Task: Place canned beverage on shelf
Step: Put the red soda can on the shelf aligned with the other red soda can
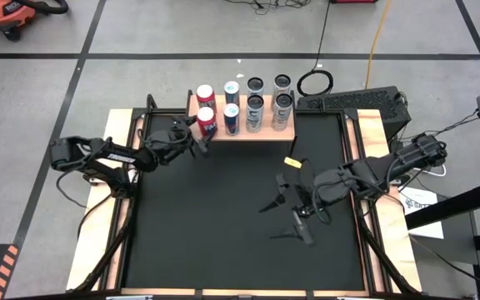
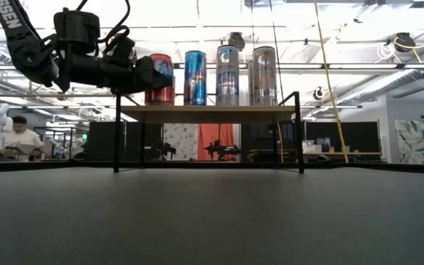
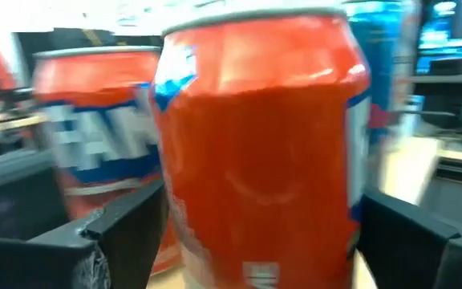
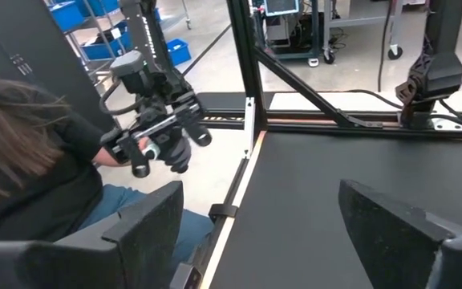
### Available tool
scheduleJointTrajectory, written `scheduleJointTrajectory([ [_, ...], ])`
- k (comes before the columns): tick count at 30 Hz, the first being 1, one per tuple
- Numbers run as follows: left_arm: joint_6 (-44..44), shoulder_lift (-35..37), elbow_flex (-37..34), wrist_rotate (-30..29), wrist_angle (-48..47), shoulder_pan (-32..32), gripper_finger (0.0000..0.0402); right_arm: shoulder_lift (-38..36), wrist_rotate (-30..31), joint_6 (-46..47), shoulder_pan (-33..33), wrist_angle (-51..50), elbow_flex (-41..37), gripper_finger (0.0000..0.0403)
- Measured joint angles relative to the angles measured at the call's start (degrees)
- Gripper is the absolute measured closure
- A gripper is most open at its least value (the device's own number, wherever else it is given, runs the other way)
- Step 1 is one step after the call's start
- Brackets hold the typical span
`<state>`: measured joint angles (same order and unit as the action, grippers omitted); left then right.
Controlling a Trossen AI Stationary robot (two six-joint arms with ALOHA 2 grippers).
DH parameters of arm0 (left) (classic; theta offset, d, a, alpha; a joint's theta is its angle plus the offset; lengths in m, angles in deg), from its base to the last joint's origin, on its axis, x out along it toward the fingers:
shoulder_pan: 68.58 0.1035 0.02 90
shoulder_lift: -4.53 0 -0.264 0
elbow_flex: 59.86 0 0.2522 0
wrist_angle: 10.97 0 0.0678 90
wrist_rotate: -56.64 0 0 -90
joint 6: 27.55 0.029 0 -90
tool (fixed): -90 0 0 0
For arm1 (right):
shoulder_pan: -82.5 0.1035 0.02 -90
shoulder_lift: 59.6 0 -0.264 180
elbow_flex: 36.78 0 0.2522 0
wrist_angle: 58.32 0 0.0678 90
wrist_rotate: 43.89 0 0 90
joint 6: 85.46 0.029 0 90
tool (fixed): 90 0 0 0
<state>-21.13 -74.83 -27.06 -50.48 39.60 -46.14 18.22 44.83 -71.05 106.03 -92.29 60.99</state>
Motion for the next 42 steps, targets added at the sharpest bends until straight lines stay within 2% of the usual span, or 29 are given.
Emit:
scheduleJointTrajectory([
  [2, 0.0, 0.8, -0.1, -2.9, -0.2, 0.0, 0.0043, 0.0, 0.0, -0.1, 0.5, 0.0, 0.0, 0.0091],
  [5, -0.5, 2.5, -0.2, -4.0, -1.6, 0.1, 0.0042, 0.0, 0.0, -0.2, 1.0, 0.0, 0.0, 0.0091],
  [23, -3.1, 13.4, -0.1, -2.9, -11.8, -1.4, 0.0042, 0.0, 0.0, -0.6, 1.7, -0.1, 0.0, 0.0091],
  [36, -4.5, 27.3, -0.1, -2.5, -15.9, -2.5, 0.0042, 0.0, 0.0, -0.6, 1.7, -0.2, 0.0, 0.0091],
  [38, -5.0, 28.8, -0.1, -0.6, -15.4, -2.7, 0.0042, 0.0, 0.0, -0.6, 1.7, -0.2, 0.0, 0.0091],
  [42, -4.8, 31.5, 0.0, 7.3, -15.2, -3.2, 0.0042, 0.0, -0.2, -0.6, 1.7, -0.2, 0.0, 0.0091],
])
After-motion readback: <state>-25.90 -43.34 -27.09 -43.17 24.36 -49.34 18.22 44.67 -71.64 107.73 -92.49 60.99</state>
